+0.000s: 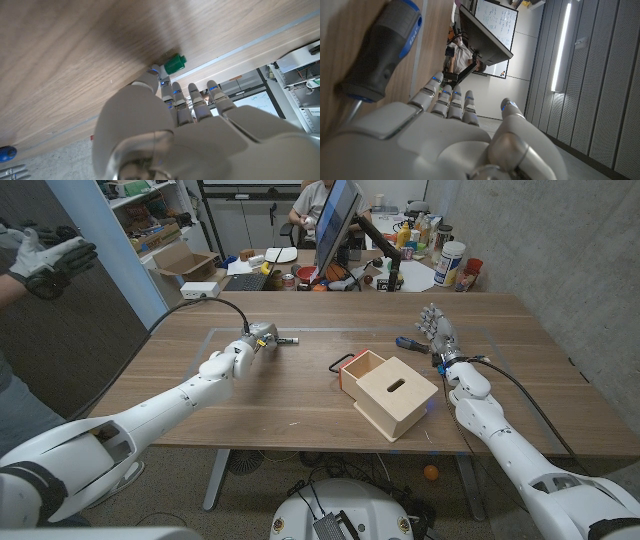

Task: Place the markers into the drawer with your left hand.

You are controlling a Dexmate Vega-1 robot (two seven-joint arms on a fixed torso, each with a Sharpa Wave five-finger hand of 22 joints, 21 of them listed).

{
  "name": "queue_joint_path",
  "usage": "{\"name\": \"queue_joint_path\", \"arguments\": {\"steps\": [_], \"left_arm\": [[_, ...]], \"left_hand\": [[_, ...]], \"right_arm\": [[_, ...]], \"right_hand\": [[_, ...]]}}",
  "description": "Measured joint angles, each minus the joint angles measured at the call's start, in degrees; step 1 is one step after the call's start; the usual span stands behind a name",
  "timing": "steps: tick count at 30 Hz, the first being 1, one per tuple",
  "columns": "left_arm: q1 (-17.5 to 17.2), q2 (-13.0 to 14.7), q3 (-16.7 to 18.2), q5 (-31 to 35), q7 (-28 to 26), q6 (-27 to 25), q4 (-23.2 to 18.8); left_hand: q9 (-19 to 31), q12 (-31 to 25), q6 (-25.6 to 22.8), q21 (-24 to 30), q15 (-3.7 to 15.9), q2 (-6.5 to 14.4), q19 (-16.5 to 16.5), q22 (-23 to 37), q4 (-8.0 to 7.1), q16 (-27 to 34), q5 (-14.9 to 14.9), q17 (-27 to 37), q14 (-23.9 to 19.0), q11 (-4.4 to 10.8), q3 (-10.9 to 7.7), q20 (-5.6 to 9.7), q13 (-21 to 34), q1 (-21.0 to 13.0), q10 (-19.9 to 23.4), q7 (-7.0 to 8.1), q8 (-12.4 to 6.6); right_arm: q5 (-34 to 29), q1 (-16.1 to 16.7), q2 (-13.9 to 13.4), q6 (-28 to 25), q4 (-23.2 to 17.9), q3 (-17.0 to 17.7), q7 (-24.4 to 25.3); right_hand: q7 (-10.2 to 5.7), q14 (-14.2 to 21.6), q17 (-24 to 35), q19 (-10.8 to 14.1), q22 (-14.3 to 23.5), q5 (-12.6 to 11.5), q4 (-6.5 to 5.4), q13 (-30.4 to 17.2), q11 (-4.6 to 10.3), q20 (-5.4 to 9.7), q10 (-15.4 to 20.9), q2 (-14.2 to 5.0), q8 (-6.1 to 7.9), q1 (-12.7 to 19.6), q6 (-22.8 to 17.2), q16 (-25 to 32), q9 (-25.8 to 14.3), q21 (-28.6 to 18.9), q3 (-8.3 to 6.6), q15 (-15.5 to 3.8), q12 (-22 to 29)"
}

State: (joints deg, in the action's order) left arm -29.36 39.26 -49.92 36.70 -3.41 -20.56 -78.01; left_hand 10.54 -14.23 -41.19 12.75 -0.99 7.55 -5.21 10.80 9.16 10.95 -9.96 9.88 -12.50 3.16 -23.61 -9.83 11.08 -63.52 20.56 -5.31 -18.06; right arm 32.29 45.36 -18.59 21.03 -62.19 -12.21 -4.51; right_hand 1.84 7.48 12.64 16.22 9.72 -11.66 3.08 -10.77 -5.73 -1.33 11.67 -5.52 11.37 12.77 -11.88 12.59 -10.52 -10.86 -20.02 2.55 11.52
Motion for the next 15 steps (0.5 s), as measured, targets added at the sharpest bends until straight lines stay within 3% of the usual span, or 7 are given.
{"name": "queue_joint_path", "arguments": {"steps": [3,7,15], "left_arm": [[0.00,0.00,0.00,0.16,0.00,-0.99,0.00],[-0.49,-0.08,0.39,0.24,-0.03,-1.86,-3.11],[-1.59,0.47,1.45,0.53,-0.64,-3.71,-6.40]], "left_hand": [[0.03,0.10,-0.46,0.00,0.00,0.00,0.00,0.00,0.23,0.00,0.00,0.00,0.00,-0.10,0.23,0.00,0.00,0.00,0.09,-0.19,0.03],[1.45,0.10,-5.99,0.00,0.00,-0.51,0.00,0.00,0.33,0.00,0.18,0.00,0.00,-0.18,0.33,0.00,0.00,-0.05,0.17,-1.28,0.15],[3.02,0.10,-6.25,0.00,-0.04,-0.76,-0.31,-0.01,0.17,0.00,0.21,0.00,-0.66,-0.10,0.64,-0.31,-0.01,-0.47,0.50,-1.34,-0.24]], "right_arm": [[0.00,-0.65,0.29,0.00,1.11,0.02,0.00],[0.34,-1.39,0.61,0.63,2.28,0.02,-1.86],[0.44,-2.27,1.16,1.03,3.63,0.09,-3.14]], "right_hand": [[0.00,0.00,0.00,0.00,0.00,0.00,0.00,0.00,0.00,0.00,0.00,0.00,0.00,0.00,0.00,0.00,0.00,0.00,0.00,0.00,0.00],[0.00,0.00,0.00,0.00,0.00,-0.12,0.00,0.00,0.00,0.00,0.00,0.00,0.00,0.00,0.00,0.00,0.00,0.00,0.00,0.00,0.00],[0.00,0.00,0.00,0.00,0.00,-0.23,0.00,0.00,0.00,0.00,0.00,0.00,0.00,0.00,0.00,0.00,0.00,0.00,0.00,0.00,0.00]]}}
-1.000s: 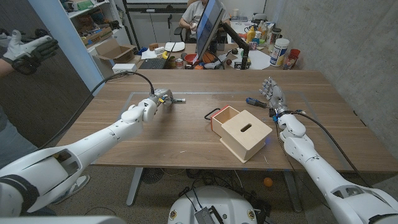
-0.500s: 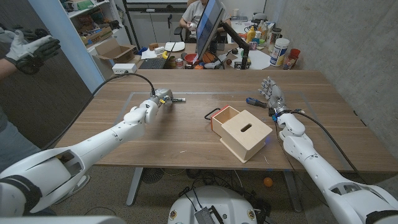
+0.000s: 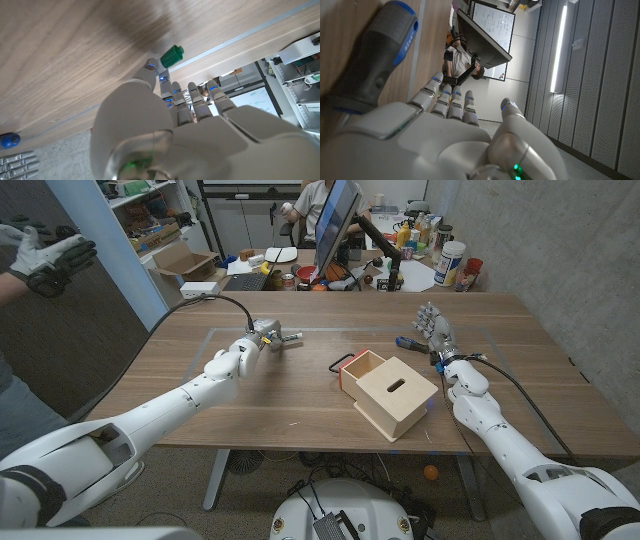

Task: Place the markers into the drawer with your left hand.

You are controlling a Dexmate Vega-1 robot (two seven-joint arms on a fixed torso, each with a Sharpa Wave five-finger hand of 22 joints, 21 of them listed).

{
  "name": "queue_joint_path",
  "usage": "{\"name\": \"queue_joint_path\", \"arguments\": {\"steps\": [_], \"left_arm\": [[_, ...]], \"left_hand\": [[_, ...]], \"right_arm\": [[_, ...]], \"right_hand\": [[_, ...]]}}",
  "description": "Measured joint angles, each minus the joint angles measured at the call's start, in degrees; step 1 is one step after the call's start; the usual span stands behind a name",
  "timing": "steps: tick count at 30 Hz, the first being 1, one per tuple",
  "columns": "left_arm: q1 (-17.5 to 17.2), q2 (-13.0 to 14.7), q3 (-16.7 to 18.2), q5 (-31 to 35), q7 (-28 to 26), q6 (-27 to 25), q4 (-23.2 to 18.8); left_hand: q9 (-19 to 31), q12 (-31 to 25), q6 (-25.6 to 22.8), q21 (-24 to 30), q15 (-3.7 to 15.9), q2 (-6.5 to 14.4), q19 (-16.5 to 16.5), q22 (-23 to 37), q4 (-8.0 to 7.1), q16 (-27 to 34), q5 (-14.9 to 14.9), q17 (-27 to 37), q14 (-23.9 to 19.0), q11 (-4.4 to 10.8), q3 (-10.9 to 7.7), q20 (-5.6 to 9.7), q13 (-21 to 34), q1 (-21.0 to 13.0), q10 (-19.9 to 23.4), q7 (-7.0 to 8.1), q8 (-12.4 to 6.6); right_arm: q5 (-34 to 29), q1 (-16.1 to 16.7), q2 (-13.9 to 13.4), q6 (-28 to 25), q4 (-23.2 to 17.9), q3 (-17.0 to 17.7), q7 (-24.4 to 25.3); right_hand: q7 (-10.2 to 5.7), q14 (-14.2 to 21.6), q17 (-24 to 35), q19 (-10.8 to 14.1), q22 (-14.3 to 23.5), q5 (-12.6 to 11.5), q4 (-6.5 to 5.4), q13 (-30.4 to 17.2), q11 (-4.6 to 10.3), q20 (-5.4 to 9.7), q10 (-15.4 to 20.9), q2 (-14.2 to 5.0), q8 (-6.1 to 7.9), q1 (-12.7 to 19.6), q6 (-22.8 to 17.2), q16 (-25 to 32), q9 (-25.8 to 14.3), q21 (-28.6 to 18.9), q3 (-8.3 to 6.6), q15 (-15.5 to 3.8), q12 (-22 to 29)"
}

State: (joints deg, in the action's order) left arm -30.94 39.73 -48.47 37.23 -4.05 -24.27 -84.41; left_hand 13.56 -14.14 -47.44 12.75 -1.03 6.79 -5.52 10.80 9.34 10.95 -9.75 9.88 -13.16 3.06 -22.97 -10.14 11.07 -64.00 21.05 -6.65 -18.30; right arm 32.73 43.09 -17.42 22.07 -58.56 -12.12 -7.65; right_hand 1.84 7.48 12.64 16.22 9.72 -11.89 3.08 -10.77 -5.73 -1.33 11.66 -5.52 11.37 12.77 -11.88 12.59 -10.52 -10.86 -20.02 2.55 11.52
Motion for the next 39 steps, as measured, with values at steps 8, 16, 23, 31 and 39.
{"name": "queue_joint_path", "arguments": {"steps": [8,16,23,31,39], "left_arm": [[-1.03,0.65,0.70,0.20,-0.47,-1.31,-1.86],[-1.70,1.04,1.28,0.15,-1.00,-1.61,-2.71],[-2.31,2.17,1.65,0.25,-1.22,-0.93,-4.38],[-3.04,3.91,2.29,0.41,-1.22,-0.79,-6.94],[-3.95,5.96,3.36,3.00,-0.18,0.82,-9.92]], "left_hand": [[0.10,0.00,0.00,0.00,0.00,0.09,0.00,0.00,0.00,0.00,0.01,0.00,0.00,-0.21,0.00,0.00,0.00,-0.51,0.23,0.00,-0.03],[0.13,0.00,0.00,0.00,-0.28,0.26,0.01,0.00,-0.17,0.00,0.17,0.00,-0.28,-0.30,0.18,0.01,0.27,-0.35,0.31,0.00,-0.07],[0.14,0.50,0.00,0.00,-0.28,0.59,0.01,-0.01,-0.16,0.00,0.18,0.00,-0.28,-0.30,0.18,0.01,0.27,-0.36,0.31,0.00,-0.10],[0.14,0.50,0.00,0.00,-0.28,0.59,0.01,-0.01,-0.24,0.00,-0.03,0.00,-0.28,-0.52,0.41,0.01,0.27,-0.36,0.09,0.00,-0.14],[0.15,0.50,0.00,0.00,-0.50,0.58,0.01,-0.01,-0.24,0.00,-0.03,0.00,-0.06,-0.52,0.41,0.01,0.26,-0.36,0.09,0.00,-0.16]], "right_arm": [[0.06,-0.40,0.52,0.18,0.83,0.15,-0.55],[-0.04,0.03,0.48,-0.16,-0.30,0.17,-0.13],[-0.46,1.22,-0.05,-0.81,-2.99,0.16,1.25],[-0.88,2.90,-0.85,-1.44,-6.65,0.10,3.24],[-1.25,4.77,-1.82,-2.53,-10.77,-0.02,5.82]], "right_hand": [[0.00,0.00,0.00,0.00,0.00,0.00,0.00,0.00,0.00,0.00,0.00,0.23,0.00,-0.23,0.00,0.00,0.00,0.00,0.00,0.00,0.00],[0.00,0.22,0.00,0.00,0.00,0.00,0.00,0.00,0.00,0.00,0.00,-0.06,0.00,-0.52,0.00,0.00,0.00,0.00,0.00,0.22,0.00],[0.00,0.21,0.00,-0.22,0.00,0.00,0.00,0.00,0.00,-0.22,0.00,-0.07,0.00,-0.52,0.00,0.00,0.00,0.00,0.00,0.22,0.00],[0.00,0.21,0.00,-0.22,0.00,0.00,0.00,0.00,0.00,-0.22,0.00,-0.07,0.00,-0.52,0.00,0.00,0.00,0.00,0.00,0.21,0.00],[0.00,0.21,0.30,-0.22,0.00,0.00,0.24,0.00,0.00,-0.21,0.00,-0.07,0.00,-0.52,0.00,0.00,0.00,0.00,0.25,0.21,0.00]]}}
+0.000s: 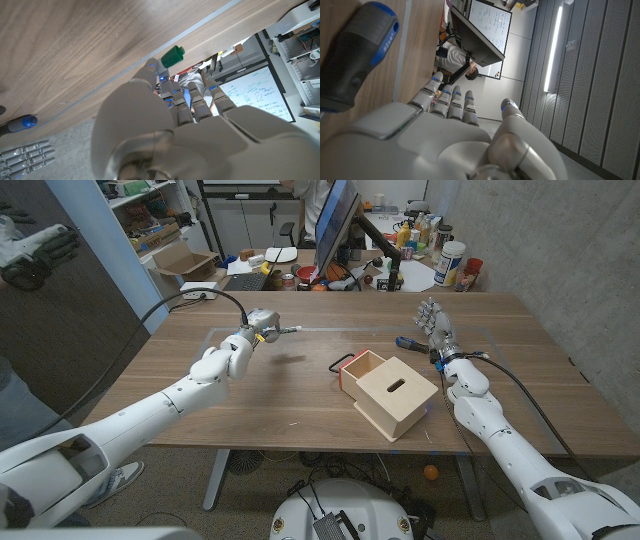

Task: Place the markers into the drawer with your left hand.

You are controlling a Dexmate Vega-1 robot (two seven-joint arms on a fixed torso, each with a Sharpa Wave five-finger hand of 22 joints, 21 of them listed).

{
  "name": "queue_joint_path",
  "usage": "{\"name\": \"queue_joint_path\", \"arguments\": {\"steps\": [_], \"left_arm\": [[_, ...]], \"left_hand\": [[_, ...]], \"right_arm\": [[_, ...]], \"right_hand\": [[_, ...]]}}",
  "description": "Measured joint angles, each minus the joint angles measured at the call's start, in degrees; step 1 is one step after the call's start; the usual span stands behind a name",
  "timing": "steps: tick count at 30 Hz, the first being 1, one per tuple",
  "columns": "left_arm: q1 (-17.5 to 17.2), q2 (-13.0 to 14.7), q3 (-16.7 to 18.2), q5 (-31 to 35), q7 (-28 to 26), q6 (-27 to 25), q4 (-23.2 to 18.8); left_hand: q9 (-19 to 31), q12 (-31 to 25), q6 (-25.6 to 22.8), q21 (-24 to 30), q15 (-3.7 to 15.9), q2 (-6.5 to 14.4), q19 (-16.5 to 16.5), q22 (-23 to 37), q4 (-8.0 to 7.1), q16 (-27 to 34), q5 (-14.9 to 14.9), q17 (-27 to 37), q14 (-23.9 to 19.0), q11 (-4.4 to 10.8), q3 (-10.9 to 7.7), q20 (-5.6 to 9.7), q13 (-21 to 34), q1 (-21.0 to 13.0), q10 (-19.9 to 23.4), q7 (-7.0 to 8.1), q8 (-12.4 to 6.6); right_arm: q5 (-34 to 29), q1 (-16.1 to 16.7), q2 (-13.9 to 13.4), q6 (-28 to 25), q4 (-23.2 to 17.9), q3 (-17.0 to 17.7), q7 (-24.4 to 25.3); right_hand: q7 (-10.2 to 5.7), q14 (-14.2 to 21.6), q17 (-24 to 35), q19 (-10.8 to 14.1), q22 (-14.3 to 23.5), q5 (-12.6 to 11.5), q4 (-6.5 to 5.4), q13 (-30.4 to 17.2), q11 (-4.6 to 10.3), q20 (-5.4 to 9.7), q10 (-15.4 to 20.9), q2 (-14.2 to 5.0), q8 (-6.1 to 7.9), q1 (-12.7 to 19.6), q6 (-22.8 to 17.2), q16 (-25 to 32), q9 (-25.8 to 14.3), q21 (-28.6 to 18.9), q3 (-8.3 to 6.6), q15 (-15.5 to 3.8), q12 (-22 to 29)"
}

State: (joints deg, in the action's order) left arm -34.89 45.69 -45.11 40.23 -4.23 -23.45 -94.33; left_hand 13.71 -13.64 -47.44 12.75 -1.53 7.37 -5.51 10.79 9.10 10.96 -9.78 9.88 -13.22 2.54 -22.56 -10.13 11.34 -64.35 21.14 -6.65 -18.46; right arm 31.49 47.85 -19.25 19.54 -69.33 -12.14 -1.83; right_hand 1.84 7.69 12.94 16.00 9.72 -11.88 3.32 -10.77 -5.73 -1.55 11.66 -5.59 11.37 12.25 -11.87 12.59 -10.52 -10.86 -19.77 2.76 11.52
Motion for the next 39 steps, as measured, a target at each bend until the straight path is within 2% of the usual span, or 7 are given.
{"name": "queue_joint_path", "arguments": {"steps": [3,6,20,39], "left_arm": [[-0.28,0.82,0.38,0.37,0.24,0.32,-1.19],[-0.56,1.66,0.84,1.57,1.09,1.18,-2.53],[-1.01,5.18,2.99,6.43,5.27,4.09,-8.38],[0.03,8.36,4.68,17.66,9.16,11.78,-13.86]], "left_hand": [[0.00,0.35,0.00,0.00,0.00,-0.03,0.00,0.00,0.00,0.00,0.00,0.00,0.00,0.00,0.00,0.00,0.00,0.02,0.00,0.00,0.00],[0.00,0.35,0.00,0.00,0.00,-0.03,0.04,0.00,0.00,0.00,0.00,0.00,0.00,0.00,0.00,-0.03,0.00,0.02,0.00,0.00,-0.01],[0.02,0.35,0.00,0.00,0.00,-0.04,0.24,0.00,-0.22,0.00,0.02,0.14,0.00,0.22,0.24,-0.23,-0.01,0.04,-0.21,0.00,-0.02],[0.05,0.73,0.00,0.00,0.42,0.09,0.45,0.00,-0.40,0.00,0.03,0.13,-0.01,0.66,0.54,-0.02,0.27,0.64,-0.40,0.00,-0.03]], "right_arm": [[-0.06,0.37,-0.20,-0.29,-0.78,-0.02,0.67],[-0.11,1.45,-0.84,-0.61,-3.29,-0.06,1.68],[-0.21,3.31,-1.98,-1.06,-7.40,-0.14,4.04],[0.48,4.30,-2.10,0.69,-8.89,-0.11,5.14]], "right_hand": [[0.00,0.00,-0.05,0.00,0.00,0.00,0.00,0.00,0.00,0.00,0.00,0.00,0.00,0.00,0.00,0.00,0.00,0.00,0.00,0.00,0.00],[0.00,0.00,-0.01,0.00,0.00,0.00,0.00,0.00,0.00,0.00,0.00,0.00,0.00,0.00,0.00,0.00,0.00,0.00,0.00,0.00,0.00],[0.00,0.00,-0.01,0.01,0.00,0.00,0.00,0.00,-0.31,0.00,0.31,0.00,0.00,0.00,0.00,0.00,0.00,0.00,0.00,0.00,0.00],[0.00,0.31,-0.02,0.01,0.00,0.00,0.23,0.00,-0.31,0.01,0.31,0.30,0.00,-0.30,0.00,0.00,0.00,0.00,-0.24,-0.11,0.00]]}}
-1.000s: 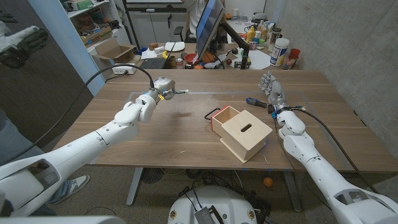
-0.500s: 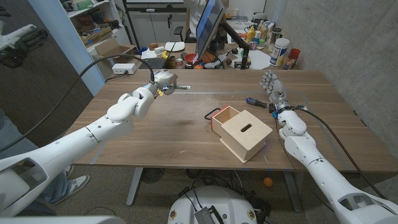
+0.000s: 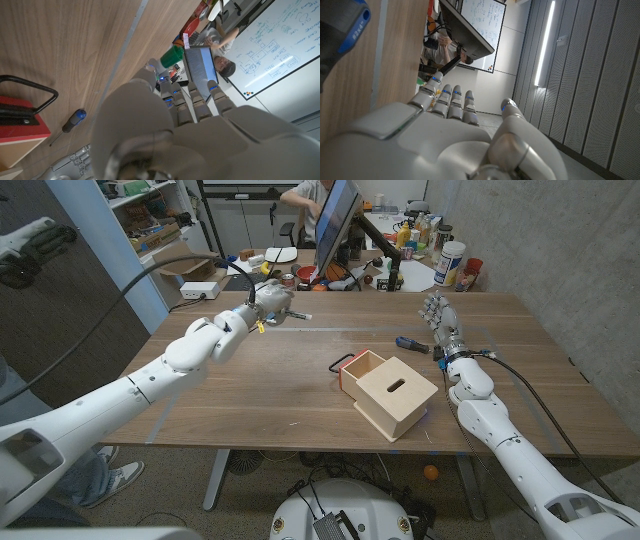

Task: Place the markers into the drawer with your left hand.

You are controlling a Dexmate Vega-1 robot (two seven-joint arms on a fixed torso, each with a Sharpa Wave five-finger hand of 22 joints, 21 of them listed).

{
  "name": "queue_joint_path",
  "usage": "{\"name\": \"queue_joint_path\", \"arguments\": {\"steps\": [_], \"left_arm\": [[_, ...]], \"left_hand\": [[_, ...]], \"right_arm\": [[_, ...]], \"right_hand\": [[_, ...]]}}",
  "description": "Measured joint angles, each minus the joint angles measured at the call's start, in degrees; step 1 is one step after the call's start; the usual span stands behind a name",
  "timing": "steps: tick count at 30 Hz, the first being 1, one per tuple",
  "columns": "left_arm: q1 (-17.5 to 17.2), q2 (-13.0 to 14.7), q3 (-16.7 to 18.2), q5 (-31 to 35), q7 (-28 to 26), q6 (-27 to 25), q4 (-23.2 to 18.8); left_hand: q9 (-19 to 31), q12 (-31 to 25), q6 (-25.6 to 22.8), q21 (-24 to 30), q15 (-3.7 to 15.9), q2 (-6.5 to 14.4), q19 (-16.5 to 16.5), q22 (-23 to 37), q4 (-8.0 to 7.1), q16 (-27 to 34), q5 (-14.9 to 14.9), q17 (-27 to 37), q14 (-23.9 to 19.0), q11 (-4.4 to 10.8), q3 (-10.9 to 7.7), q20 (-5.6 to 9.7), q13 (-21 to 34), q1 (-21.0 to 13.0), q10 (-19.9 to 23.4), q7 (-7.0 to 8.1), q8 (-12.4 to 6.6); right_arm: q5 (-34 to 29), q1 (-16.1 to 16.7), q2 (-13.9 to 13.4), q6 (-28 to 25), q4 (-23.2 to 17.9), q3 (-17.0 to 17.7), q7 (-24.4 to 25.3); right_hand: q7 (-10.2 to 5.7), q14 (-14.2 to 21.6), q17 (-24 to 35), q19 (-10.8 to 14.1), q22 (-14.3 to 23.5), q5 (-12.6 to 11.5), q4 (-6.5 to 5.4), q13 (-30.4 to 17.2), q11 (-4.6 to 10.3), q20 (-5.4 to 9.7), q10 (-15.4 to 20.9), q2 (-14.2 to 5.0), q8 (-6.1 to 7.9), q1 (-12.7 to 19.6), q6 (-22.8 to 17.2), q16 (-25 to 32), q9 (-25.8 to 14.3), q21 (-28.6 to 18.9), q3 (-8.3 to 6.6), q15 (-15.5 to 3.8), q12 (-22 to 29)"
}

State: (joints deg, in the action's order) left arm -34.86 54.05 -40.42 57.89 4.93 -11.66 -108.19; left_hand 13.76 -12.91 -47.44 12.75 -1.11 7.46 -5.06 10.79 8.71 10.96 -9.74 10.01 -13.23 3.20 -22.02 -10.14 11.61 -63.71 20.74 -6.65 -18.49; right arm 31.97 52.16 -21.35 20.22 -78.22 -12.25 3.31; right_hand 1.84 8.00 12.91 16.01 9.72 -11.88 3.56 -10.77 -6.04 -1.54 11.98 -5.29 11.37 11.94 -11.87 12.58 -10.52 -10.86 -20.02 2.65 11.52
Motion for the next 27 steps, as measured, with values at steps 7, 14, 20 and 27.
{"name": "queue_joint_path", "arguments": {"steps": [7,14,20,27], "left_arm": [[0.43,0.06,0.34,4.81,-0.26,4.94,-1.42],[0.86,-0.10,0.84,7.59,-1.24,9.53,-3.17],[1.55,-0.81,1.24,9.19,-1.53,13.01,-4.04],[2.46,-1.65,1.37,10.88,-1.92,16.87,-4.58]], "left_hand": [[0.03,0.00,0.00,0.00,0.00,-0.13,0.00,0.00,-0.01,0.00,0.00,0.00,-0.01,0.09,0.02,0.00,0.00,0.14,0.09,0.00,0.00],[0.08,0.00,0.00,0.00,0.00,-0.13,-0.01,0.00,-0.17,0.00,-0.23,-0.01,-0.01,0.09,0.17,0.00,0.00,0.13,0.09,0.00,0.00],[0.13,-0.01,0.00,0.00,0.00,-0.12,-0.01,0.00,-0.09,0.00,-0.24,-0.01,-0.01,0.39,0.55,0.00,-0.01,0.12,0.41,0.00,-0.01],[0.13,-0.01,-0.01,0.00,0.31,-0.11,-0.01,0.00,-0.09,0.00,-0.24,-0.01,-0.32,0.39,0.55,0.00,-0.01,0.12,0.41,0.00,-0.01]], "right_arm": [[0.29,0.62,0.10,0.66,-0.50,0.19,0.55],[0.39,1.35,0.09,0.98,-1.09,0.60,1.36],[0.49,1.82,0.06,1.28,-1.42,0.88,2.08],[0.62,2.22,0.11,1.62,-1.72,1.14,2.99]], "right_hand": [[0.00,0.00,0.00,0.00,0.00,0.00,0.00,0.00,0.00,0.00,0.00,0.00,0.00,0.00,0.00,0.00,0.00,0.00,0.00,0.00,0.00],[0.00,-0.01,0.00,0.00,0.00,0.00,0.00,0.00,0.00,0.00,0.00,0.00,0.00,0.00,0.00,0.00,0.00,0.00,0.00,0.00,0.00],[0.00,-0.01,0.00,0.00,0.00,0.00,0.00,0.00,0.00,0.00,0.00,0.00,0.00,0.00,0.00,0.00,0.00,0.00,0.00,0.00,0.00],[0.00,0.31,-0.01,0.00,0.00,0.00,0.00,0.00,0.00,0.00,0.00,0.00,0.00,0.00,0.00,0.00,0.00,0.00,0.00,0.31,0.00]]}}
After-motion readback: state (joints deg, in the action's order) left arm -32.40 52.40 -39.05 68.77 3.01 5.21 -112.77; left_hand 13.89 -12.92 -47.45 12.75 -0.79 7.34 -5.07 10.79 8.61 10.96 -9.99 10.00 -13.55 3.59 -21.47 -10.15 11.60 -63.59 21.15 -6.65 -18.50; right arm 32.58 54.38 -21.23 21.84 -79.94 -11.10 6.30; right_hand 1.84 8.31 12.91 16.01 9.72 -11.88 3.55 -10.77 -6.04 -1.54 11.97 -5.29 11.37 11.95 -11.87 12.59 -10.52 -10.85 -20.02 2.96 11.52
